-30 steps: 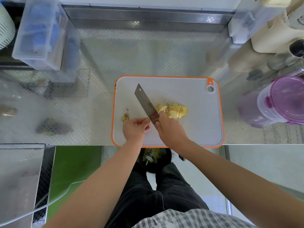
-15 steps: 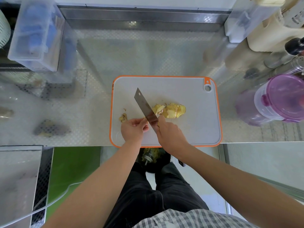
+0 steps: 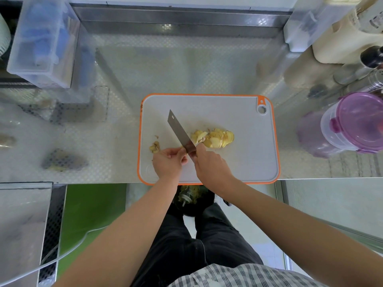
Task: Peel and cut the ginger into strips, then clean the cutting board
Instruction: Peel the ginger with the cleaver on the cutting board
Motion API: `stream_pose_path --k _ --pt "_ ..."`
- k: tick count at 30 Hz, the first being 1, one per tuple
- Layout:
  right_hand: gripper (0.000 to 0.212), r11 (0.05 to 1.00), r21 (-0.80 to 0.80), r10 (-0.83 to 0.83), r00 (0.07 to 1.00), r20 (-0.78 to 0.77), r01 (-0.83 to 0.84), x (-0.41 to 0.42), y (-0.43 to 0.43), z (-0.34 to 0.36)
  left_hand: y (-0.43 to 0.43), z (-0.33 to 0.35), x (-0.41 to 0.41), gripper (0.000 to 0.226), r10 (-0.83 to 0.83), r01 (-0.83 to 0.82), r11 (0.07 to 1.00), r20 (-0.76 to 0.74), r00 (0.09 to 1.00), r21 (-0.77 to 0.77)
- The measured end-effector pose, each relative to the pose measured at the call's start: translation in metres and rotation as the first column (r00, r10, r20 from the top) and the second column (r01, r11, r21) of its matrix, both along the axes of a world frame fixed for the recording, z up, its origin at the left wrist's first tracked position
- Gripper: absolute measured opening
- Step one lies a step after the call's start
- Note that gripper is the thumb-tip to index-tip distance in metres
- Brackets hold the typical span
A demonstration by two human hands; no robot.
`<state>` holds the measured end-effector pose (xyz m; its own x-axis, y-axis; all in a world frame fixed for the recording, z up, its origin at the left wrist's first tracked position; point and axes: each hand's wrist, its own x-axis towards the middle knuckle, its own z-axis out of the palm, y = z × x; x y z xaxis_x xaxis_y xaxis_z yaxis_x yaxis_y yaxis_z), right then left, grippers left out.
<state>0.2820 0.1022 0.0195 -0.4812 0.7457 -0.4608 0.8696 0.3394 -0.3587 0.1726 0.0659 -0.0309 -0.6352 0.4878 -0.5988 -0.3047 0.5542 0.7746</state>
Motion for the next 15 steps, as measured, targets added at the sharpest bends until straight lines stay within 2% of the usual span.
stream_pose_path --k 6,12,15 --pt "0.022 0.999 -0.04 -0.008 1.0 -0.014 0.008 -0.005 0.005 -0.008 -0.001 0.0 0.0 0.007 -0.04 0.04 0.999 -0.006 0.999 0.01" --pt "0.027 0.998 -0.019 -0.056 0.991 -0.121 0.054 0.0 0.014 -0.009 -0.001 0.007 0.0 0.009 -0.033 0.033 0.999 -0.005 0.999 0.004" --pt "0.021 0.991 0.01 -0.129 0.956 -0.263 0.137 0.006 0.022 0.001 -0.002 0.007 0.0 0.01 -0.071 0.071 0.997 -0.062 0.996 -0.003"
